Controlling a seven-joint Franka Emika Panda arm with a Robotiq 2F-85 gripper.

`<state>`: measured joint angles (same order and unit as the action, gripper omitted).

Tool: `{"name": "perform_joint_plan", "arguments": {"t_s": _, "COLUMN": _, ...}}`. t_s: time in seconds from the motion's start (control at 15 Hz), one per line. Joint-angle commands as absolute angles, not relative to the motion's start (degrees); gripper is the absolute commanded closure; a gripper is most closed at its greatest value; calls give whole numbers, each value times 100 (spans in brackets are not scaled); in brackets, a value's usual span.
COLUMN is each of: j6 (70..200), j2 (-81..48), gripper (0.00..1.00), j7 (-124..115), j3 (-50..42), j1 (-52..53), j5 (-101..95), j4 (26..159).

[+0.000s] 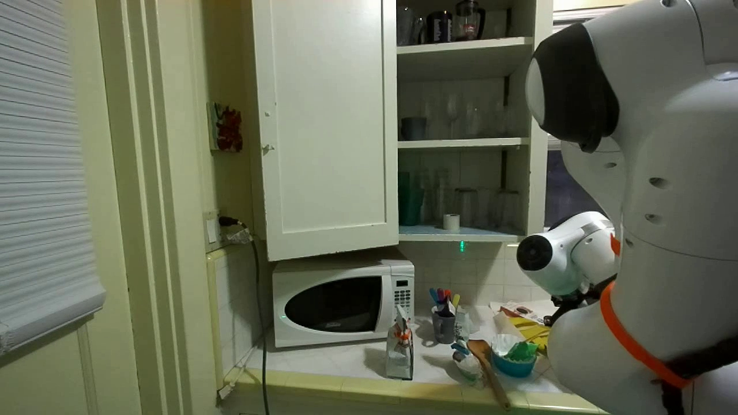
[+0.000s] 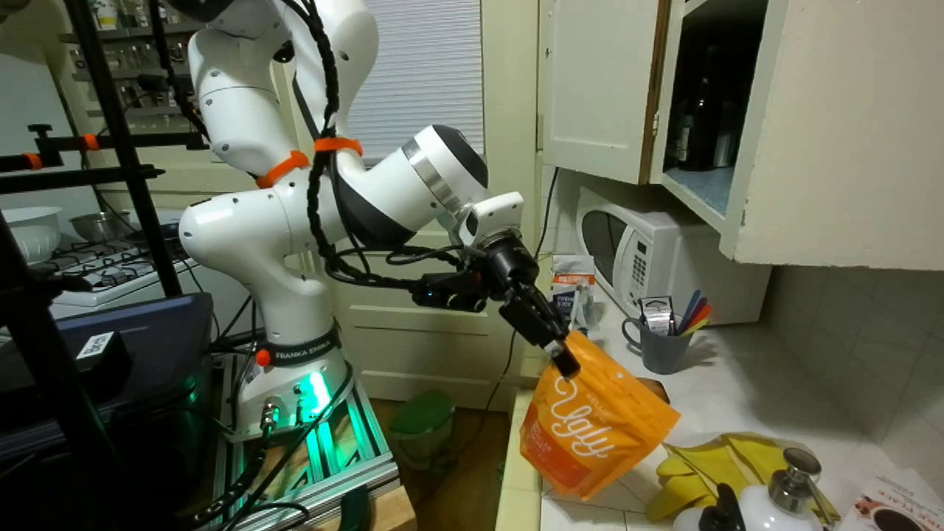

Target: Put the orange packet on the counter.

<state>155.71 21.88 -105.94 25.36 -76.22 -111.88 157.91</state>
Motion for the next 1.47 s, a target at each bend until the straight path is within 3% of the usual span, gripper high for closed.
{"name": "perform_joint_plan", "arguments": {"t_s": 0.0, "j6": 14982, "j2": 1866, "gripper": 99, "j7": -11673, "j3": 2882, "j1": -7459, "j5": -11416, "j4": 15791}}
{"name": "perform_joint_plan", "arguments": {"t_s": 0.87, "j6": 12788, "j2": 751, "gripper": 99, "j7": -13316, "j3": 3879, "j1": -7288, "j5": -11893, "j4": 15790}}
{"name": "perform_joint_plan", "arguments": {"t_s": 0.93, "j6": 12680, "j2": 689, "gripper": 72, "j7": -13295, "j3": 3902, "j1": -7296, "j5": -11875, "j4": 15790}}
{"name": "perform_joint_plan", "arguments": {"t_s": 1.07, "j6": 12503, "j2": 567, "gripper": 67, "j7": -13276, "j3": 3926, "j1": -7301, "j5": -11847, "j4": 15788}}
{"name": "perform_joint_plan", "arguments": {"t_s": 1.4, "j6": 12634, "j2": 600, "gripper": 27, "j7": -13130, "j3": 3865, "j1": -7305, "j5": -11788, "j4": 15774}}
